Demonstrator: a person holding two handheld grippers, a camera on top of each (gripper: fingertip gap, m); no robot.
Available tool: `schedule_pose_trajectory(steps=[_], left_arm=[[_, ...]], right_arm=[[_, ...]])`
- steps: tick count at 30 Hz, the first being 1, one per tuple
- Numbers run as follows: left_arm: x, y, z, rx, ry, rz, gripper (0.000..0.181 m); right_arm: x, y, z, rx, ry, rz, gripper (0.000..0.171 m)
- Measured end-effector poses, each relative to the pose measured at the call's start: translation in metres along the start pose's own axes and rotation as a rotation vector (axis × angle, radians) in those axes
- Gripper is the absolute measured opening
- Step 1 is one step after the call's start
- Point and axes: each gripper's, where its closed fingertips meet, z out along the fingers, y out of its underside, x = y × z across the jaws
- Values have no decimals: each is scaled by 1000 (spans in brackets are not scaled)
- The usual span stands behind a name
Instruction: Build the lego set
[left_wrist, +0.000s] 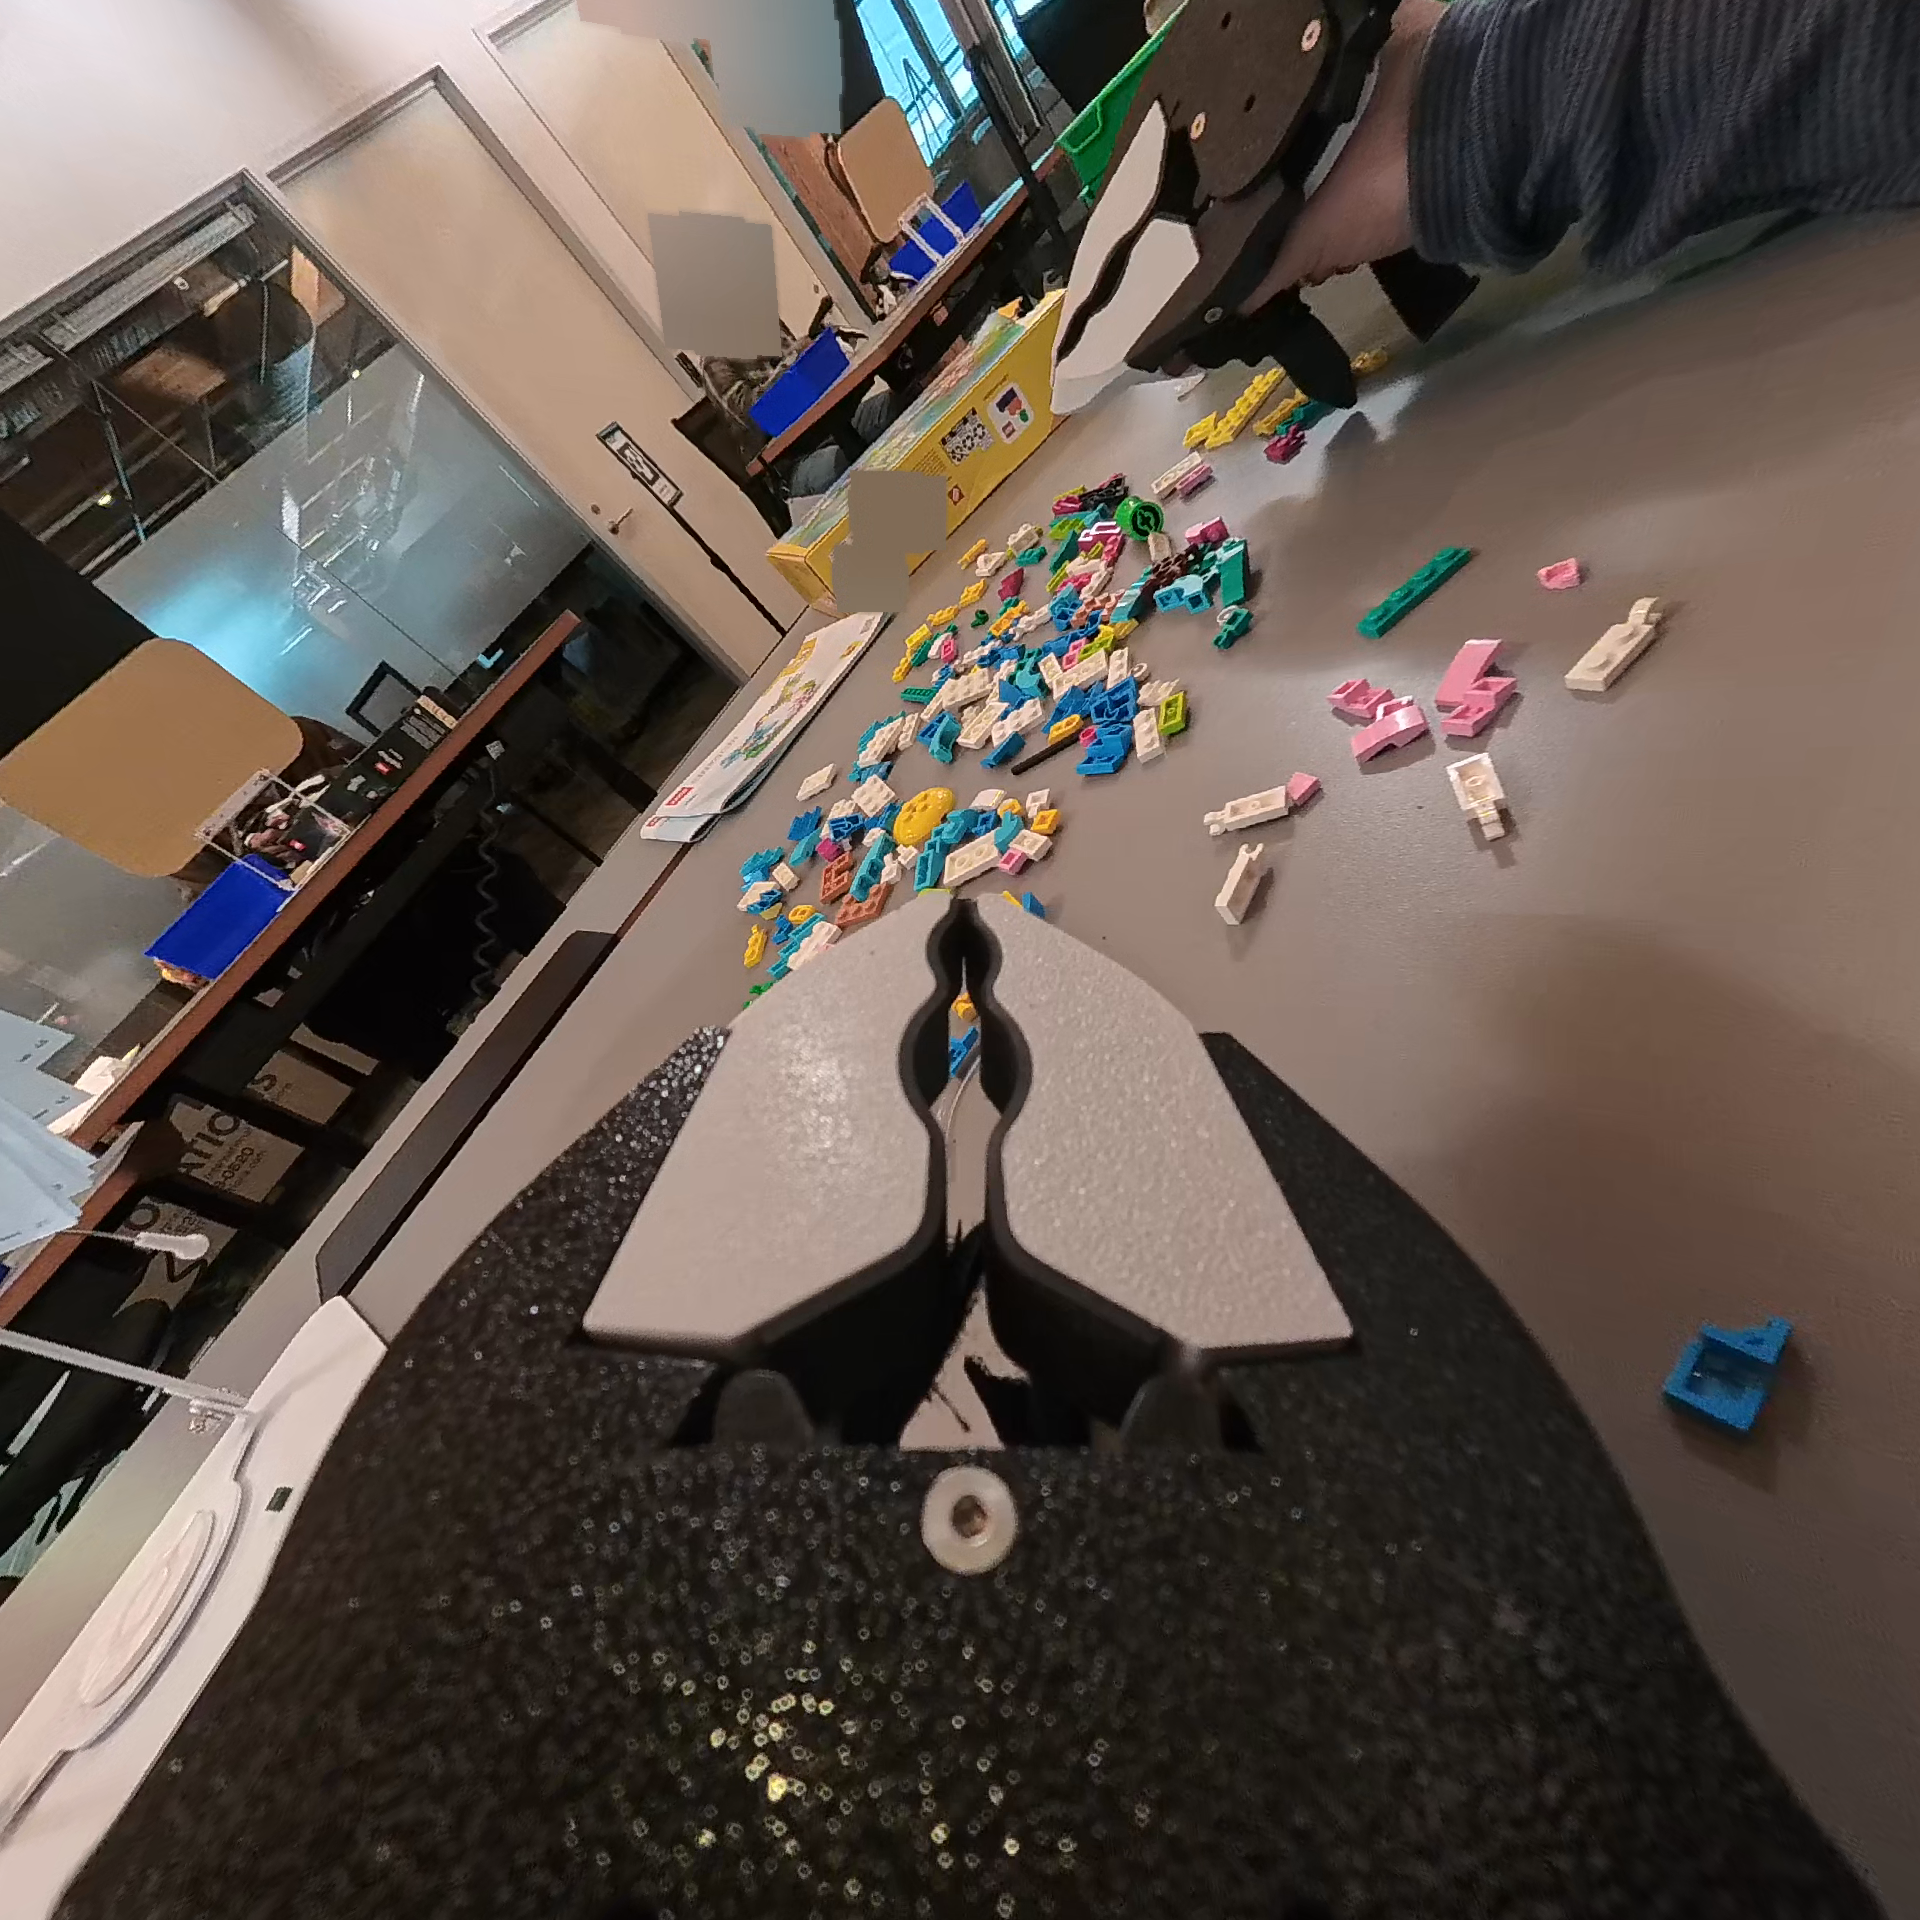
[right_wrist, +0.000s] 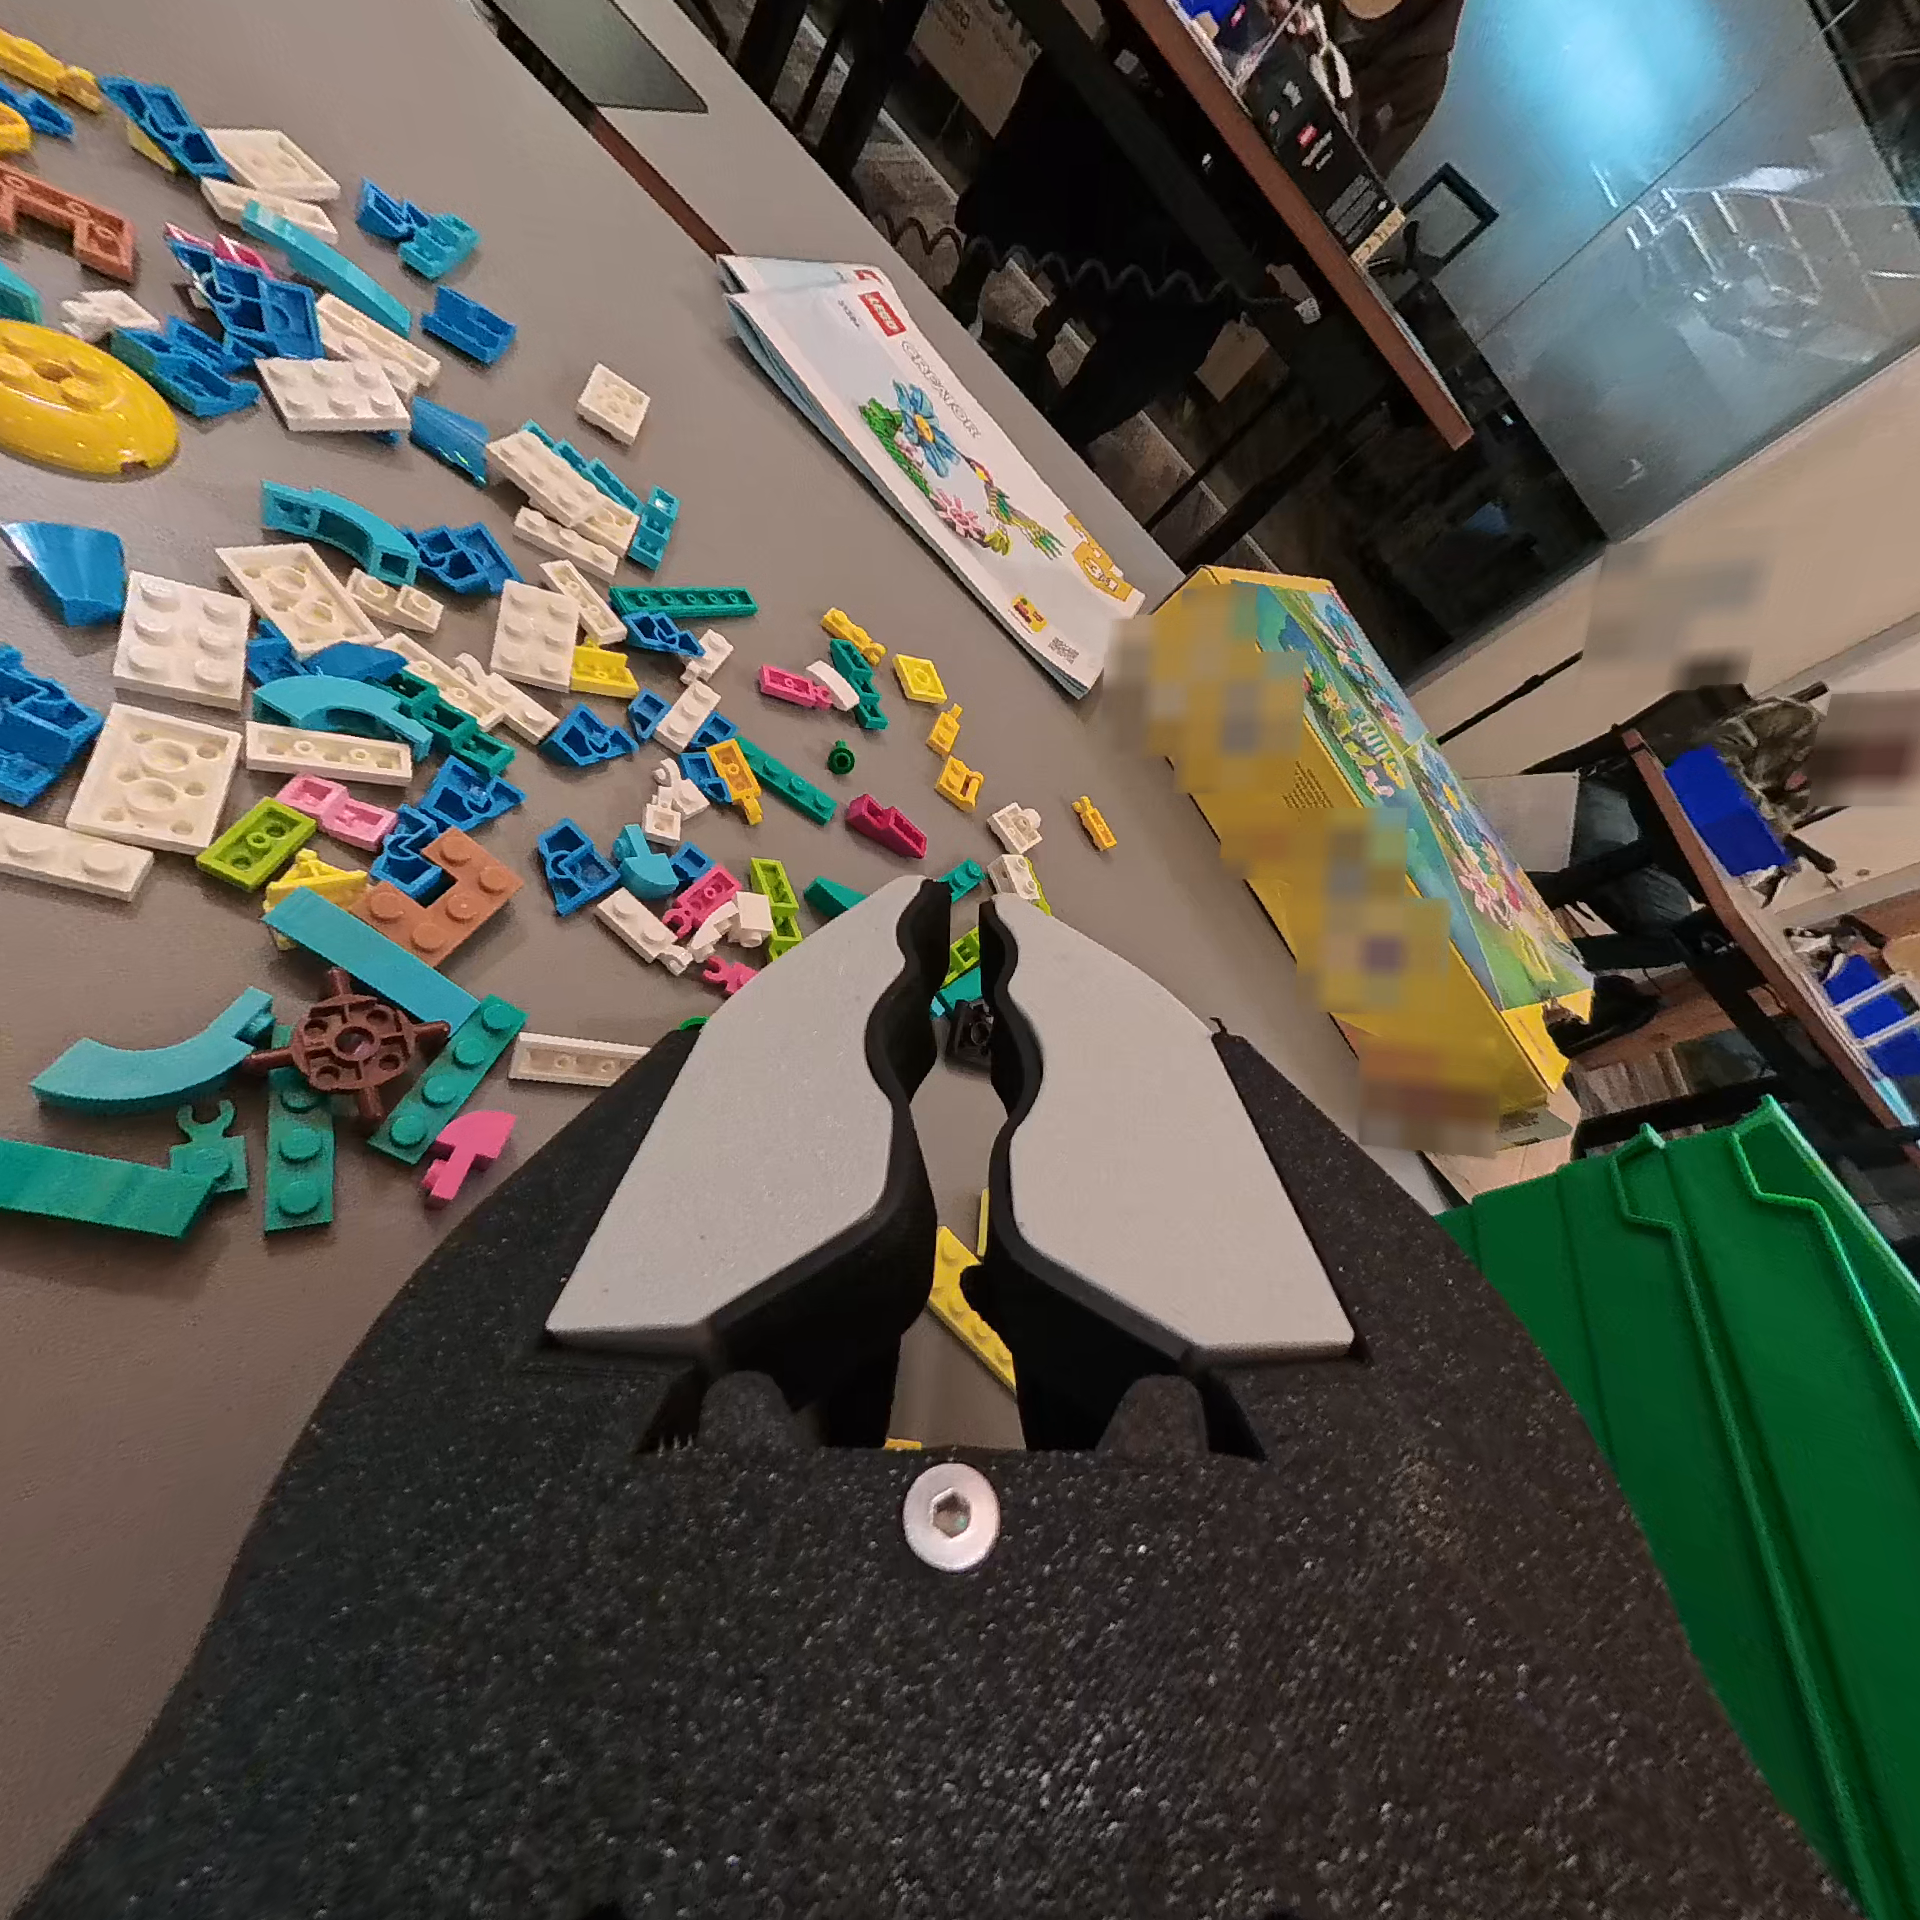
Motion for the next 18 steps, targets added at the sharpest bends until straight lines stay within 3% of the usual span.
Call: schedule_pose_trajectory(steps=[18], left_arm=[[0, 0, 0, -2, 2, 0, 0]], right_arm=[[1, -2, -1, 12, 6, -11, 5]])
